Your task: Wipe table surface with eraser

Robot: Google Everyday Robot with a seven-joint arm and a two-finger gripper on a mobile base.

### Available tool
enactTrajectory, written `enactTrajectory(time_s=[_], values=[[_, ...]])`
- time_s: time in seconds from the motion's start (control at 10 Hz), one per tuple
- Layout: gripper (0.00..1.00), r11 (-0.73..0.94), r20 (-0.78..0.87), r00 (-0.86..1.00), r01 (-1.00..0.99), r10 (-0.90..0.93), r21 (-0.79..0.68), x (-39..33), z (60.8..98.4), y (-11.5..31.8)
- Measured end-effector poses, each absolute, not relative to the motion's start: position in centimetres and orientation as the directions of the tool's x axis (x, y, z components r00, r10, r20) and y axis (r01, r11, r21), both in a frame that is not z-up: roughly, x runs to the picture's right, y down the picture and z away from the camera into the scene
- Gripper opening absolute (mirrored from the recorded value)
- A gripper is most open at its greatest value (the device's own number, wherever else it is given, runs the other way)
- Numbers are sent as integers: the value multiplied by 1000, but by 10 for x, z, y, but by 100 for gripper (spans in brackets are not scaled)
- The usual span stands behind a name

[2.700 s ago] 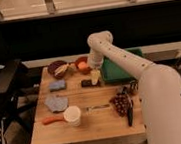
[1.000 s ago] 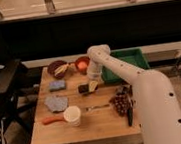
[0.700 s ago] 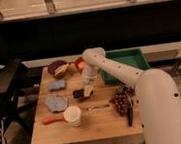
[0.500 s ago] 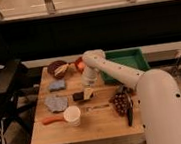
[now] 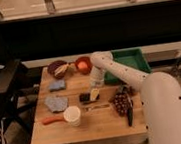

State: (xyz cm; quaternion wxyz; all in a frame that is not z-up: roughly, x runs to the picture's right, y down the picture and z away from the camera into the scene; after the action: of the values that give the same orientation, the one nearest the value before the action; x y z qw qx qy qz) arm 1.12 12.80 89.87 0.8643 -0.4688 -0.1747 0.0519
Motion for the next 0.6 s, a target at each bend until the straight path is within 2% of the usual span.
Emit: enactTrajectory(time_s=[0.4, 0.6], values=[[15, 560, 207, 948, 38, 242, -827, 22, 914, 118], [15, 614, 232, 949, 55, 214, -788, 8, 930, 97]])
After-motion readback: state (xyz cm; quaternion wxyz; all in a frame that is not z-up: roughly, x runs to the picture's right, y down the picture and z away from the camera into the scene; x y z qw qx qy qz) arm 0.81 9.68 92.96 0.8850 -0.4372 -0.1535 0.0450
